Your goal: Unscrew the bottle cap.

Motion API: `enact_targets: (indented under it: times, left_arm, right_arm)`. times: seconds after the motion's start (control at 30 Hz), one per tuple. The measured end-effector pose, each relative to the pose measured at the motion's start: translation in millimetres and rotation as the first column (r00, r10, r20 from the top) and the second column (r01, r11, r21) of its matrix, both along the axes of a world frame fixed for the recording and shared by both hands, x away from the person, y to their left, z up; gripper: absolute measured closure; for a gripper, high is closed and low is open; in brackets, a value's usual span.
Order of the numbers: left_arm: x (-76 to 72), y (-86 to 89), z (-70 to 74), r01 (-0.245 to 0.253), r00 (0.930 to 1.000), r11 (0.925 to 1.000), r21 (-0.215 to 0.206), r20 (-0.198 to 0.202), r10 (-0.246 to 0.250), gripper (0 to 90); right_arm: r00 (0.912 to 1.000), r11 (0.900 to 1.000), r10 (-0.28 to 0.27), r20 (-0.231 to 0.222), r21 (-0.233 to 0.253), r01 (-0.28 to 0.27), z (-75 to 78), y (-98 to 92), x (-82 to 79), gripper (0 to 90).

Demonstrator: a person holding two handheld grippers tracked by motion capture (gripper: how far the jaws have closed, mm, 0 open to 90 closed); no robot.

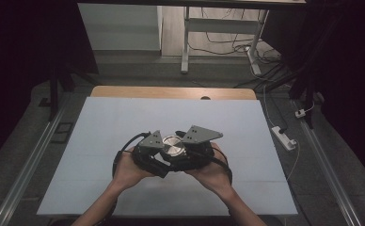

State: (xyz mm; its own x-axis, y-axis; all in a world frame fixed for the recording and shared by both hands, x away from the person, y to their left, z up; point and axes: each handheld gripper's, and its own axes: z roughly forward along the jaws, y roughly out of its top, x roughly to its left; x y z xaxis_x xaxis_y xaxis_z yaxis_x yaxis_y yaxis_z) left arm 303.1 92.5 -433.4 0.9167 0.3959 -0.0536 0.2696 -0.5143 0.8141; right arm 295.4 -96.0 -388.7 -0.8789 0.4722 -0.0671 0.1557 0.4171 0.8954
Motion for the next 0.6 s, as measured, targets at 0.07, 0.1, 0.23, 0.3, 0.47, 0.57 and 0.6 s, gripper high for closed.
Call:
enact_targets:
  times: [0.07, 0.1, 0.23, 0.3, 0.47, 0.57, 0.6]
  left_arm:
    - [0.0, 2.3, 1.5, 0.06, 0.9981, 0.9979, -0.023, -0.011, -0.06, 15.7]
    - [0.2, 3.6, 2.5, 0.093, 0.9955, 0.9952, -0.03, -0.015, -0.094, 15.7]
    - [-1.6, 5.3, 5.1, 0.201, 0.9791, 0.9778, -0.06, -0.023, -0.202, 15.7]
    - [-3.4, 4.5, 5.5, 0.267, 0.9622, 0.9597, -0.086, -0.03, -0.271, 15.7]
    - [-8.1, -2.0, 6.0, 0.32, 0.9461, 0.9436, -0.084, -0.022, -0.323, 15.7]
    - [-7.4, -1.8, 7.1, 0.249, 0.9683, 0.9675, -0.042, -0.004, -0.25, 15.7]
    - [-6.5, -1.5, 6.7, 0.17, 0.9854, 0.985, -0.027, -0.003, -0.17, 15.7]
  right_arm:
    - [0.9982, 0.998, 0.057, -0.017, 0.015, -0.057, 2.1, -3.9, 2.0, 19.6]
    - [0.9948, 0.995, 0.098, -0.028, 0.027, -0.098, 3.3, -6.8, 3.5, 19.6]
    - [0.9684, 0.969, 0.243, -0.055, 0.063, -0.24, 6.4, -15.5, 8.7, 19.6]
    - [0.9376, 0.939, 0.339, -0.079, 0.092, -0.331, 8.0, -21.0, 11.9, 19.6]
    - [0.8631, 0.866, 0.493, -0.109, 0.155, -0.475, 4.4, -30.6, 17.2, 16.4]
    - [0.9079, 0.912, 0.397, -0.133, 0.163, -0.376, 9.8, -31.6, 19.1, 5.8]
    - [0.9257, 0.929, 0.356, -0.128, 0.156, -0.335, 12.6, -32.2, 18.4, 4.7]
